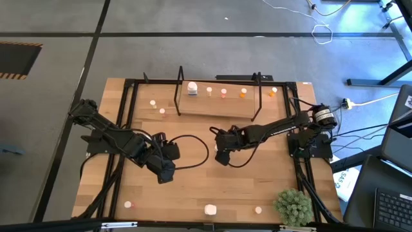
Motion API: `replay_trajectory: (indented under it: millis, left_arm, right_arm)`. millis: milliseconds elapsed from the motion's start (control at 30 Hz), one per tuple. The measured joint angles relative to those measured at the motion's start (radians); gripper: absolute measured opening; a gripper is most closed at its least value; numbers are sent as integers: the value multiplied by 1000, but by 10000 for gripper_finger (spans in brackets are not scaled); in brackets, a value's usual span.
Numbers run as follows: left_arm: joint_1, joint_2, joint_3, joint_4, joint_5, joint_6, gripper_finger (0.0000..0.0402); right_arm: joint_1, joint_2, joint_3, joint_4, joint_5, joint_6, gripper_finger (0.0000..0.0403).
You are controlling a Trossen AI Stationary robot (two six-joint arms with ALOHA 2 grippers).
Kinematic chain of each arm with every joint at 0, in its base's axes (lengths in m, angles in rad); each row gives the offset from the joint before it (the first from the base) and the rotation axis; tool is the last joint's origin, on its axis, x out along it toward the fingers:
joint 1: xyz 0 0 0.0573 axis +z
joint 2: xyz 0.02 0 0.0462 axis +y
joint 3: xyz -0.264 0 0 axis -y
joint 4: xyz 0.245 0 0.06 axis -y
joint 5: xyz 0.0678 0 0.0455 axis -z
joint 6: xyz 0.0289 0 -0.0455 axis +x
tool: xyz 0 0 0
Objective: Pick and place medicine bottles onto shelf by color
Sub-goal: Put the top white pill bottle on the shelf aligned with the other white pill bottle
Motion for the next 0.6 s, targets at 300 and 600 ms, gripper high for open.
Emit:
replay_trajectory:
  millis: [300, 600]
  left_arm:
    - [0, 0, 0, 0, 0, 0, 263]
    - [0, 0, 0, 0, 0, 0, 263]
  right_arm:
    - [0, 0, 0, 18, 0, 1, 221]
    - [0, 0, 0, 18, 0, -3, 181]
